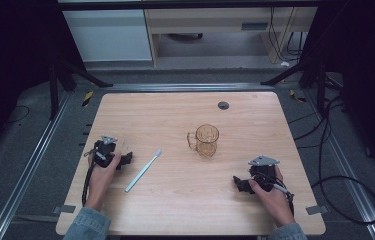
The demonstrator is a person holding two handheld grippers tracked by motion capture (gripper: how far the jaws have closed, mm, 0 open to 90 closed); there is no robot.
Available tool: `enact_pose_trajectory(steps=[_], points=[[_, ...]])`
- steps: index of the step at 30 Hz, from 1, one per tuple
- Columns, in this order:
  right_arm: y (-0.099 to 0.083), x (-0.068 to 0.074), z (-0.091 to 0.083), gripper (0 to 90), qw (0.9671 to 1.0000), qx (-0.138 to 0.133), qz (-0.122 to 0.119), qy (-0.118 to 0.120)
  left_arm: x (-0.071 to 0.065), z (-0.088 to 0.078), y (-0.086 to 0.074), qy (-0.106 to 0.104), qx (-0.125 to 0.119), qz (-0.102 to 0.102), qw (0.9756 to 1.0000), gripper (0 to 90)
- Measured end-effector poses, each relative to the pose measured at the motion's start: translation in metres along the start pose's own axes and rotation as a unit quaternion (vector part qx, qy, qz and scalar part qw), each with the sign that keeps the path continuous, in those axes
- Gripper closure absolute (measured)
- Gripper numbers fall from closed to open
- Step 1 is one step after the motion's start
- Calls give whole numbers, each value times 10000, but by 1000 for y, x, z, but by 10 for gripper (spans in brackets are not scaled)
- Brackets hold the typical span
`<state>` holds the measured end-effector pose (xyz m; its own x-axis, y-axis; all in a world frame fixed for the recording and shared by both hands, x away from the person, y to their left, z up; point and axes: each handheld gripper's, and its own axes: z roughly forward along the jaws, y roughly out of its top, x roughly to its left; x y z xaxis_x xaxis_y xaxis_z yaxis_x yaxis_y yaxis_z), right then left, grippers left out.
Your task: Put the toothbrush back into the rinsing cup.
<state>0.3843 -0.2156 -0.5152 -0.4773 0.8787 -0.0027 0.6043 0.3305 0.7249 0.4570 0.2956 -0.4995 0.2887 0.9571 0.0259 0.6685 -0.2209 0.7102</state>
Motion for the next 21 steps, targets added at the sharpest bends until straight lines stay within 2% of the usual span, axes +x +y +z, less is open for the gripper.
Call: enact_pose_trajectory(steps=[2, 3, 4, 5, 6, 7, 9, 10, 11, 12, 13, 15, 16, 17, 18, 21], points=[[0, 0, 0, 4, 10000, -1, -1, 1, -2, -12, 5, -94, -44, 48, 9999, 57], [0, 0, 0, 4, 10000, -1, -1, 1, -2, -12, 5, -94, -44, 48, 9999, 56], [0, 0, 0, 4, 10000, -1, -2, 1, -3, -18, 8, -109, -32, 128, 9999, 56], [0, 0, 0, 4, 10000, -1, 6, -3, -5, -30, 14, -150, 78, 285, 9995, 56], [0, 0, 0, 4, 10000, 1, 6, -2, -5, -30, 14, -150, 78, 285, 9995, 56], [0, 0, 0, 4, 10000, 0, -2, 0, -8, -42, 20, -186, 220, 442, 9986, 56], [0, 0, 0, 4, 10000, 1, 6, -3, -10, -46, 22, -181, 286, 498, 9982, 57], [0, 0, 0, 4, 10000, 6, 20, -2, -14, -57, 28, -124, 457, 676, 9966, 58], [0, 0, 0, 4, 10000, 6, 20, -2, -14, -57, 28, -124, 457, 676, 9966, 60], [0, 0, 0, 4, 10000, 7, 23, -44, -18, -61, 31, -150, 588, 798, 9950, 60], [1, 0, 1, 4, 10000, 2, 31, -57, -18, -61, 31, -150, 588, 798, 9950, 60], [1, 1, 1, 4, 10000, 1, 53, -80, -21, -64, 33, -282, 735, 867, 9931, 63], [1, 1, 1, 4, 9999, 1, 78, -94, -26, -65, 34, -374, 817, 944, 9915, 74], [1, 1, 1, 4, 9999, 2, 82, -98, -26, -65, 34, -374, 817, 944, 9915, 78], [1, 1, 1, 4, 9999, 3, 81, -104, -30, -66, 35, -426, 888, 1018, 9899, 82], [1, 1, 1, 4, 9999, 4, 86, -99, -39, -67, 40, -487, 971, 1101, 9880, 95]])
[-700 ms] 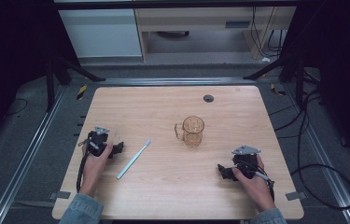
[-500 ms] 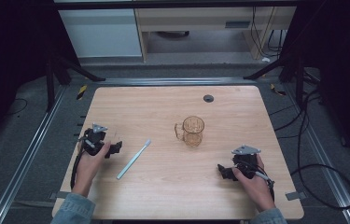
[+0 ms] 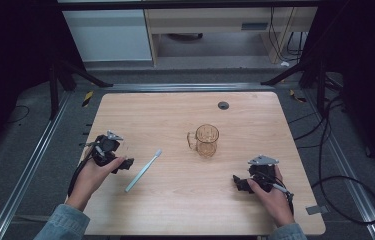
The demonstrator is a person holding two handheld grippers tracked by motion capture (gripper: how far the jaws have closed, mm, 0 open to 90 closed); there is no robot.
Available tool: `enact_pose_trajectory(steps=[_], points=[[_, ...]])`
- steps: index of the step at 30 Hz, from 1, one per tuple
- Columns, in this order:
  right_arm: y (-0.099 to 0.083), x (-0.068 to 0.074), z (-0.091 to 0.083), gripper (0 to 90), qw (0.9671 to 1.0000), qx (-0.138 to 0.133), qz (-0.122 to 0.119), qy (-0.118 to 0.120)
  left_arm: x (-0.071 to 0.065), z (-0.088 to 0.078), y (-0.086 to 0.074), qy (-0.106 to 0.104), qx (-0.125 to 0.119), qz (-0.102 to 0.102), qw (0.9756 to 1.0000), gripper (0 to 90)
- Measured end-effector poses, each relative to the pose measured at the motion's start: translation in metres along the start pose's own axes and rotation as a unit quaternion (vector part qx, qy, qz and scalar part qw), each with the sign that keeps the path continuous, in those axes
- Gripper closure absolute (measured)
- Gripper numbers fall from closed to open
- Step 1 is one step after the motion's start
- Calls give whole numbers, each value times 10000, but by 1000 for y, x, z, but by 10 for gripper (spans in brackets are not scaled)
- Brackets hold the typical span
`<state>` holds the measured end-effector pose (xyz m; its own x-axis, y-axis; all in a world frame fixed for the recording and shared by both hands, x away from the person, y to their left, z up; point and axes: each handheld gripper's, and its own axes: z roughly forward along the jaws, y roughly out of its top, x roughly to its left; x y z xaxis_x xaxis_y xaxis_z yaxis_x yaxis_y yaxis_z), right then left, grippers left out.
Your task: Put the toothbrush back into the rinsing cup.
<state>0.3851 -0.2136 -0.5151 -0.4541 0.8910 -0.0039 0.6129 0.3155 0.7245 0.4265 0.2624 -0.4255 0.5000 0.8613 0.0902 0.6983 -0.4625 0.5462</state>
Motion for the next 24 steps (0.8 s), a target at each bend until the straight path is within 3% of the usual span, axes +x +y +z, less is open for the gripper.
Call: enact_pose_trajectory(steps=[4, 10, 17, 21, 24], points=[[0, 0, 0, 4, 10000, -2, 1, -1, -10, -1, 10, -70, 171, 240, 9995, 108], [0, 0, 0, 4, 10000, 0, 0, -1, -22, -1, 27, -188, 350, 438, 9982, 162], [0, 0, 0, 4, 10000, -1, 1, 1, -34, 0, 44, -254, 425, 683, 9964, 239], [0, 0, 0, 4, 10000, 0, 2, -1, -44, 4, 54, -404, 550, 813, 9943, 277], [0, 0, 0, 4, 10000, -1, 4, -7, -48, 9, 63, -373, 780, 997, 9913, 308]])
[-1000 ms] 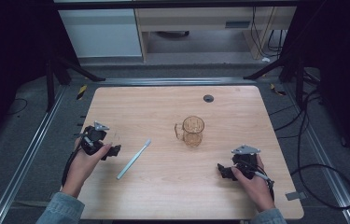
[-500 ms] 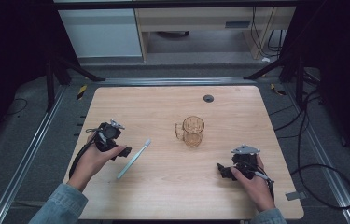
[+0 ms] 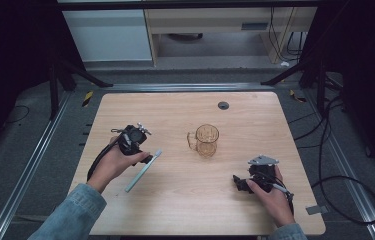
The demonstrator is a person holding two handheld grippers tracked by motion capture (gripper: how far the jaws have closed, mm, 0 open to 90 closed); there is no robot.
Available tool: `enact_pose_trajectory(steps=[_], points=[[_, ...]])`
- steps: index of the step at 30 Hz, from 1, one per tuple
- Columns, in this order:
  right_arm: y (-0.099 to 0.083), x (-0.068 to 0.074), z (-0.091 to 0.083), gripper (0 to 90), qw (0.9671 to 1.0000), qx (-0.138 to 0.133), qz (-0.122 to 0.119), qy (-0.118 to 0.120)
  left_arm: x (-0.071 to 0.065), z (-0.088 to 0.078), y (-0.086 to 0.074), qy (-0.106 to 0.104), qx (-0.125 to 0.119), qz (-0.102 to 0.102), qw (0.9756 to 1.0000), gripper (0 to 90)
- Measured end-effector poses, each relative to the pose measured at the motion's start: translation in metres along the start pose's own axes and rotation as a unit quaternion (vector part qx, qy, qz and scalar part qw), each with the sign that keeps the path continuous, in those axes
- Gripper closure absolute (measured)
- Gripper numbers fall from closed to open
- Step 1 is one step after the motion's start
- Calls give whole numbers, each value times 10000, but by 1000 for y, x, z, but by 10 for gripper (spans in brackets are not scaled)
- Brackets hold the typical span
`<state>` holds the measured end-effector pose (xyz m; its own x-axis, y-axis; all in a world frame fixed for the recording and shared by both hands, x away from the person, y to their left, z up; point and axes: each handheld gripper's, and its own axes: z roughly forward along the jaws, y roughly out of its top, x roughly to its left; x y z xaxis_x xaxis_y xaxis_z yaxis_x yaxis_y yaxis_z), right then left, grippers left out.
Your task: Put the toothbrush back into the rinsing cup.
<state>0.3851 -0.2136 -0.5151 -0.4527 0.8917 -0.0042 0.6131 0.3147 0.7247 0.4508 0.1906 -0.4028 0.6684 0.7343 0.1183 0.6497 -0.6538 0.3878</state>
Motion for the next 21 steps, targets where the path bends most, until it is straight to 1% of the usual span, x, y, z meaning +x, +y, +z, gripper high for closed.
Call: enact_pose_trajectory(steps=[2, 3, 4, 7, 8, 10, 12, 13, 14, 16, 18, 19, 21], points=[[0, 0, 0, 4, 10000, 0, 2, -6, 0, 2, 3, -23, 125, 69, 9999, 331], [0, 0, 0, 4, 10000, 0, 2, -6, 0, 2, 3, -23, 125, 69, 9999, 347], [0, 0, 0, 4, 10000, 1, 8, -6, 2, 4, 6, -75, 210, 88, 9997, 367], [0, 0, 0, 4, 10000, 2, 6, -8, 2, 10, 10, -121, 386, 117, 9991, 403], [0, 0, 0, 4, 10000, 2, 6, -8, 2, 10, 10, -121, 386, 117, 9991, 416], [0, 0, 0, 4, 10000, 8, 5, -11, 3, 18, 10, -127, 625, 161, 9978, 432], [0, 0, 0, 4, 10000, 1, 4, -8, 4, 30, 10, -143, 920, 153, 9955, 461], [0, 0, 0, 4, 10000, 0, 4, -8, 4, 35, 10, -157, 995, 148, 9948, 472], [0, 0, 0, 4, 10000, 0, 4, -8, 4, 35, 10, -157, 995, 148, 9948, 480], [0, 0, 0, 4, 10000, 2, 6, -8, 1, 45, 11, -189, 1172, 210, 9927, 497], [0, 0, 0, 4, 10000, 3, 9, -7, -1, 48, 11, -259, 1240, 229, 9917, 516], [0, 0, 0, 4, 10000, 3, 8, -7, -1, 50, 12, -261, 1284, 229, 9911, 521], [0, 0, 0, 4, 10000, 1, 4, -7, -1, 51, 13, -257, 1299, 220, 9910, 525]])
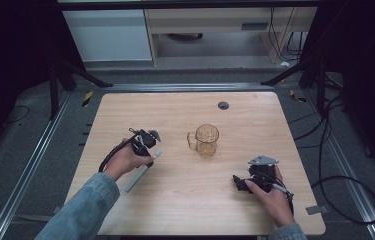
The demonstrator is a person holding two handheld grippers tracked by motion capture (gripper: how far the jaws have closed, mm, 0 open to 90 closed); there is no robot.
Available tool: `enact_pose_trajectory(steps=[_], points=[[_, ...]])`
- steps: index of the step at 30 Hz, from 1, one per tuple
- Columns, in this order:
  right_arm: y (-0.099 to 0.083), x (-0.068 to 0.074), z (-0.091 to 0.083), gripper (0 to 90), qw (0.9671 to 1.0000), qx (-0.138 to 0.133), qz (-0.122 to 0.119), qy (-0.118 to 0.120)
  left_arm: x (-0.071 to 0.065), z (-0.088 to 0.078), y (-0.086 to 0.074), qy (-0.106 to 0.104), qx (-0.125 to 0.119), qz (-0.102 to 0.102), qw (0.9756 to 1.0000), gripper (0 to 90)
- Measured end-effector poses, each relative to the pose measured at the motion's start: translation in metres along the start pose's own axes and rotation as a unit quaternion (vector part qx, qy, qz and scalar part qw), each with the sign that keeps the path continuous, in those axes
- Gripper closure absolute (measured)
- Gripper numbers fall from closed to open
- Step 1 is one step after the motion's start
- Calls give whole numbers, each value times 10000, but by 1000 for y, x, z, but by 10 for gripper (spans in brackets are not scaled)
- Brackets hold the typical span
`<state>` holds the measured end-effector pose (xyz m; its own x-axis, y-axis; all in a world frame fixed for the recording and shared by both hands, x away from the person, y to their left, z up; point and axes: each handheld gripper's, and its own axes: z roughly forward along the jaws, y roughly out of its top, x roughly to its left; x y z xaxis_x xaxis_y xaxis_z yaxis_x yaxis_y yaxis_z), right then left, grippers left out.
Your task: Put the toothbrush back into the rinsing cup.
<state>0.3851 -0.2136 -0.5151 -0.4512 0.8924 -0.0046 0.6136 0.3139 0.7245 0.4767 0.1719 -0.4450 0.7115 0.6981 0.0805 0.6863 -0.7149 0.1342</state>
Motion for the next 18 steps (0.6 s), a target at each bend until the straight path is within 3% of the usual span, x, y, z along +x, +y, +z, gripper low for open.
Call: enact_pose_trajectory(steps=[10, 18], points=[[0, 0, 0, 6, 10000, -9, 12, 11, 0, 7, 7, -107, 236, -107, 9996, 605], [0, 0, 0, 7, 10000, -8, 14, 12, 1, 8, 6, -99, 210, -203, 9995, 610]])
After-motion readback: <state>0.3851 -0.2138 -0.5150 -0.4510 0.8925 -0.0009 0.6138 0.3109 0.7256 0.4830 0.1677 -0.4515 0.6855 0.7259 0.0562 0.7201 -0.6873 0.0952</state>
